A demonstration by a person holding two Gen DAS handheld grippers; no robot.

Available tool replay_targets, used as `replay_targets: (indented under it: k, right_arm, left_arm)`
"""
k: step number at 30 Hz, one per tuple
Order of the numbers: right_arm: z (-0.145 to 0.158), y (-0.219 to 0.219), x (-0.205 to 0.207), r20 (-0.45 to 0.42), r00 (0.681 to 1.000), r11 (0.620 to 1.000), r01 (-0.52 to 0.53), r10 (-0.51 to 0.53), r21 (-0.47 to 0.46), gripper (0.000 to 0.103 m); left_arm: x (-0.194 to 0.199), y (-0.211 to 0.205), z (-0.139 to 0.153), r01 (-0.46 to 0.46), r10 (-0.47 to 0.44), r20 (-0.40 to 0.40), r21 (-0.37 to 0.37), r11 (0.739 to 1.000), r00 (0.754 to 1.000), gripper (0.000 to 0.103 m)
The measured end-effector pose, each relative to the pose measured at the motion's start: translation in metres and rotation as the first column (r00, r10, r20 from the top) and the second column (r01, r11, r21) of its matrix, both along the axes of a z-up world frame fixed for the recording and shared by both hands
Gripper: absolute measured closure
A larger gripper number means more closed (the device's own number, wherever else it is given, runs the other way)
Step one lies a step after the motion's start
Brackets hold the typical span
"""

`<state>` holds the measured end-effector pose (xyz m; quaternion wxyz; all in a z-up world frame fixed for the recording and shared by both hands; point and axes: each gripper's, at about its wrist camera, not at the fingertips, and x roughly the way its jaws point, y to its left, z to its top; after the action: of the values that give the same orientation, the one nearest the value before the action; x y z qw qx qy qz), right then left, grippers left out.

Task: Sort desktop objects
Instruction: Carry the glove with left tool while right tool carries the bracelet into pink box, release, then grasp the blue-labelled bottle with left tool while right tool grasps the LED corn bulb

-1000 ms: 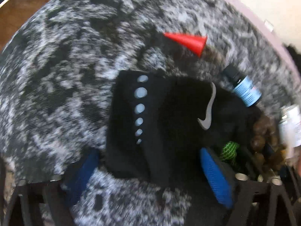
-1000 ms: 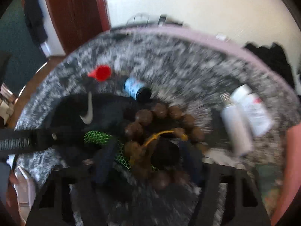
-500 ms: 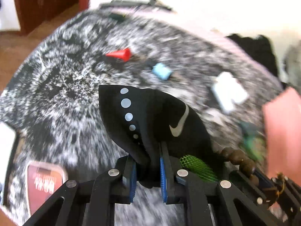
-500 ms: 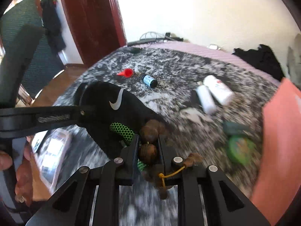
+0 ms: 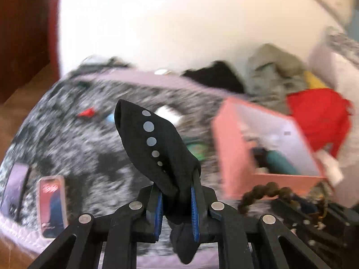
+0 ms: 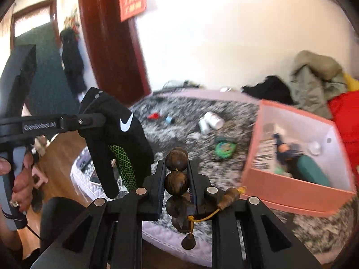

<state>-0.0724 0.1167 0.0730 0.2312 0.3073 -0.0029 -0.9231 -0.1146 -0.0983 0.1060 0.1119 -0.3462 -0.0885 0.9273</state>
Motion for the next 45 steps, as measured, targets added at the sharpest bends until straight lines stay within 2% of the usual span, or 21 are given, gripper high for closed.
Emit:
replay_targets:
  k: [5, 9, 12, 15, 17, 18, 20, 21, 22, 23, 24, 25, 26, 27, 30, 33, 38, 43, 45]
  right_arm:
    - [0.042, 0.06, 0.032, -0.103, 0.99, 0.995, 0.099, -0.101, -0.026, 0.083]
    - [0.083, 0.114, 0.045, -0.218, 0.956, 0.98, 0.195, -0.198, -0.032, 0.083]
    - [0.105, 0.147, 0.038, -0.279, 0.924, 0.964, 0.264, -0.263, -0.033, 0.083]
    - [0.118, 0.177, 0.02, -0.308, 0.896, 0.945, 0.327, -0.319, -0.026, 0.083]
    - [0.116, 0.194, -0.004, -0.302, 0.888, 0.933, 0.358, -0.348, -0.022, 0.083]
    - [0.113, 0.203, -0.018, -0.295, 0.884, 0.928, 0.373, -0.362, -0.02, 0.083]
    - [0.095, 0.218, -0.057, -0.245, 0.892, 0.922, 0.386, -0.38, -0.027, 0.083]
    - [0.08, 0.224, -0.081, -0.207, 0.9, 0.921, 0.387, -0.385, -0.028, 0.08]
    - [0.061, 0.228, -0.109, -0.149, 0.907, 0.918, 0.395, -0.393, -0.016, 0.058]
    - [0.031, 0.237, -0.143, -0.051, 0.903, 0.903, 0.428, -0.427, 0.025, 0.042]
    - [-0.001, 0.248, -0.171, 0.06, 0.883, 0.885, 0.462, -0.465, 0.063, 0.021]
    - [-0.028, 0.257, -0.192, 0.16, 0.856, 0.871, 0.485, -0.492, 0.082, 0.023]
    - [-0.056, 0.266, -0.206, 0.259, 0.819, 0.858, 0.506, -0.511, 0.09, 0.024]
    - [-0.076, 0.273, -0.209, 0.326, 0.791, 0.849, 0.522, -0.518, 0.08, 0.024]
    - [-0.093, 0.276, -0.192, 0.341, 0.772, 0.832, 0.551, -0.537, 0.063, 0.024]
    - [-0.088, 0.273, -0.168, 0.323, 0.766, 0.816, 0.576, -0.556, 0.038, 0.024]
    - [-0.043, 0.225, -0.133, 0.22, 0.834, 0.856, 0.517, -0.507, 0.01, 0.02]
    - [0.001, 0.144, -0.108, 0.123, 0.915, 0.922, 0.387, -0.385, 0.005, 0.014]
    - [0.008, 0.102, -0.101, 0.094, 0.943, 0.948, 0.318, -0.32, 0.028, 0.013]
  left_arm:
    - [0.004, 0.074, 0.056, 0.164, -0.165, -0.103, -0.014, 0.986, 0.981, 0.089]
    - [-0.014, 0.139, 0.088, 0.259, -0.265, -0.163, -0.056, 0.964, 0.95, 0.089]
    - [-0.036, 0.185, 0.101, 0.325, -0.332, -0.173, -0.069, 0.943, 0.927, 0.088]
    - [-0.064, 0.225, 0.1, 0.371, -0.38, -0.162, -0.081, 0.925, 0.911, 0.088]
    - [-0.089, 0.244, 0.088, 0.391, -0.398, -0.136, -0.08, 0.917, 0.907, 0.086]
    - [-0.103, 0.253, 0.08, 0.396, -0.403, -0.119, -0.078, 0.915, 0.907, 0.081]
    - [-0.138, 0.272, 0.052, 0.389, -0.396, -0.054, -0.107, 0.915, 0.917, 0.063]
    - [-0.158, 0.283, 0.033, 0.383, -0.388, -0.008, -0.138, 0.913, 0.922, 0.03]
    - [-0.177, 0.292, 0.011, 0.369, -0.367, 0.044, -0.163, 0.915, 0.929, 0.012]
    - [-0.196, 0.296, -0.017, 0.357, -0.339, 0.123, -0.179, 0.917, 0.933, 0.011]
    - [-0.215, 0.299, -0.045, 0.346, -0.307, 0.206, -0.193, 0.918, 0.929, 0.015]
    - [-0.228, 0.294, -0.071, 0.342, -0.282, 0.289, -0.183, 0.922, 0.915, 0.022]
    - [-0.231, 0.287, -0.084, 0.343, -0.279, 0.324, -0.161, 0.926, 0.904, 0.023]
    - [-0.231, 0.276, -0.092, 0.33, -0.27, 0.33, -0.143, 0.933, 0.905, 0.023]
    - [-0.222, 0.238, -0.099, 0.269, -0.221, 0.321, -0.112, 0.957, 0.921, 0.023]
    - [-0.205, 0.201, -0.091, 0.214, -0.18, 0.296, -0.085, 0.973, 0.938, 0.022]
    - [-0.167, 0.14, -0.077, 0.133, -0.105, 0.253, -0.094, 0.987, 0.962, 0.02]
    - [-0.137, 0.072, -0.082, 0.041, -0.015, 0.242, -0.102, 0.994, 0.97, 0.019]
    - [-0.126, 0.036, -0.087, -0.011, 0.035, 0.243, -0.102, 0.995, 0.969, 0.018]
